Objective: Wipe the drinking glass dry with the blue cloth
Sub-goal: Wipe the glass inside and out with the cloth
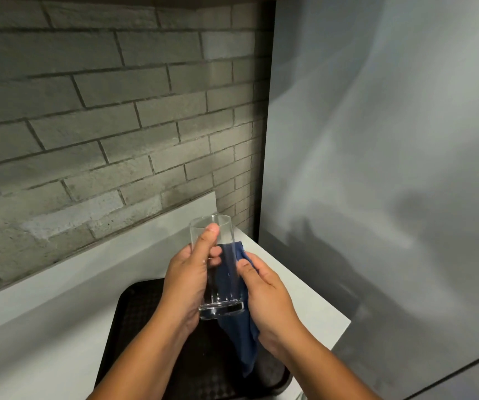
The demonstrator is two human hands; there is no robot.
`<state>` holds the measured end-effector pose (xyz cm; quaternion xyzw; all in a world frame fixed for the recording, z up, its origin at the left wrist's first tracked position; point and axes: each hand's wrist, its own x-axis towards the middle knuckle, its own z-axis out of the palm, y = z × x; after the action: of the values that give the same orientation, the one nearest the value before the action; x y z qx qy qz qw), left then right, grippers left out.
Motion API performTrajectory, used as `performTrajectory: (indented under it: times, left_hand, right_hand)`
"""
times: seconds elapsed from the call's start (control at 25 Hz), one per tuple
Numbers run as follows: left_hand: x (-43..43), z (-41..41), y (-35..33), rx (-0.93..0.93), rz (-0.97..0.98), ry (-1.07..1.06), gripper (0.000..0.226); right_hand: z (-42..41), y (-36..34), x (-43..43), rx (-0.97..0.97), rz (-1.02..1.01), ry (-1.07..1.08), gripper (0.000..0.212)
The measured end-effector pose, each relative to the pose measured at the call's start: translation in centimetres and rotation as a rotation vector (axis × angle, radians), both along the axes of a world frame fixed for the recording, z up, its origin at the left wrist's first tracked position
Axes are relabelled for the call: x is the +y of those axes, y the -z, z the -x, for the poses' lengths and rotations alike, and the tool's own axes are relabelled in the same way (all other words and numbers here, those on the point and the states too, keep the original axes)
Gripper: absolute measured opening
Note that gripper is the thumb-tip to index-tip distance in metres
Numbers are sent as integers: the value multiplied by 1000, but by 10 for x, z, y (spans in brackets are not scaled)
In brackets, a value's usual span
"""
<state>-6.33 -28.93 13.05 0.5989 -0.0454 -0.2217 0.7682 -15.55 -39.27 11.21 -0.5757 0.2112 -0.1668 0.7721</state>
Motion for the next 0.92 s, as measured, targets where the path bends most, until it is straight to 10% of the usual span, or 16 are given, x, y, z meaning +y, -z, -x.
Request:
performTrajectory:
  times: [0.4,0.6,0.8,0.92]
  left_hand:
    - [0,2,0,33,-29,-86,56]
    - [-4,7,8,-164,-298,-112,106]
    - [1,5,6,-191,-280,18,83]
    - [5,5,2,115,-136,117,75]
  right_hand:
    - [-5,-16,-6,-9,-236,26,34]
    - [-6,-12,3,7,-72,37,32]
    - [-12,-9,0,-31,3,17,34]
    - [-20,-20,-19,-47,-83,-19,33]
